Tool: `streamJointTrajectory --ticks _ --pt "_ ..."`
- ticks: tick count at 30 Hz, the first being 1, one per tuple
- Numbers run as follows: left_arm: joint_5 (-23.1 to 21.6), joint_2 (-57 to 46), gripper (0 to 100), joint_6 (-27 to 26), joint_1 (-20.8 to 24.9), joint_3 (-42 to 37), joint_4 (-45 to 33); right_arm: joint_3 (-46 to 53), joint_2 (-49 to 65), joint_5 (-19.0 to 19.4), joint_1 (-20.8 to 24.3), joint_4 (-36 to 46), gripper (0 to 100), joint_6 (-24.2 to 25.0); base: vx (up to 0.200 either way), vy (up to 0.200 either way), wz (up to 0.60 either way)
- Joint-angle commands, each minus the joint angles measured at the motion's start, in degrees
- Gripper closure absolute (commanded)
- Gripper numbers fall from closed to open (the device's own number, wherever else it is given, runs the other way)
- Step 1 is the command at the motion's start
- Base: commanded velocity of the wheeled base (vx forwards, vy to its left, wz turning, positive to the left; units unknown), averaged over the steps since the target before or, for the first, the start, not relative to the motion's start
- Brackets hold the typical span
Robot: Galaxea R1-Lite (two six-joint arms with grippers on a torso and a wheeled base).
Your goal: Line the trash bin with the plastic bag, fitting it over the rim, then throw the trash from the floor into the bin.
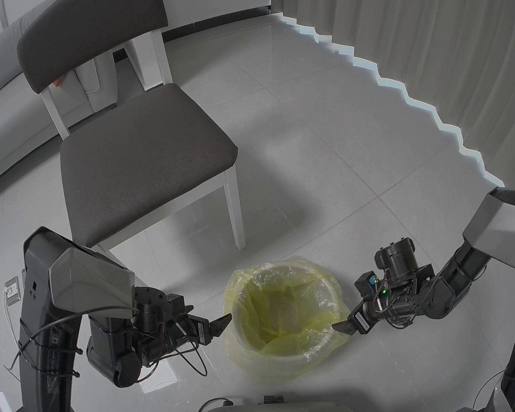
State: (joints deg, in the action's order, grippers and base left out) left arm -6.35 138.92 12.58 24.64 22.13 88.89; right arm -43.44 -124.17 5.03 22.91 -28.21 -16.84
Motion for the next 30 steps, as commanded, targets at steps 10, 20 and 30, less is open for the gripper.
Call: streamJointTrajectory --ticks 10,20,30 --pt "0.11 3.72 0 -0.28 2.26 -1.12 1.11 1.34 -6.61 -1.87 3.90 -2.29 0 -0.39 0.000 0.000 0.00" --pt "-0.42 5.66 0 -0.36 2.08 -1.12 1.11 1.25 -9.51 -1.87 4.08 -2.46 0 -1.09 0.000 0.000 0.00" --pt "-0.59 7.85 0 -1.42 0.41 0.20 1.11 -5.34 -13.11 -2.22 3.11 -1.50 0 -4.35 0.000 0.000 0.00"
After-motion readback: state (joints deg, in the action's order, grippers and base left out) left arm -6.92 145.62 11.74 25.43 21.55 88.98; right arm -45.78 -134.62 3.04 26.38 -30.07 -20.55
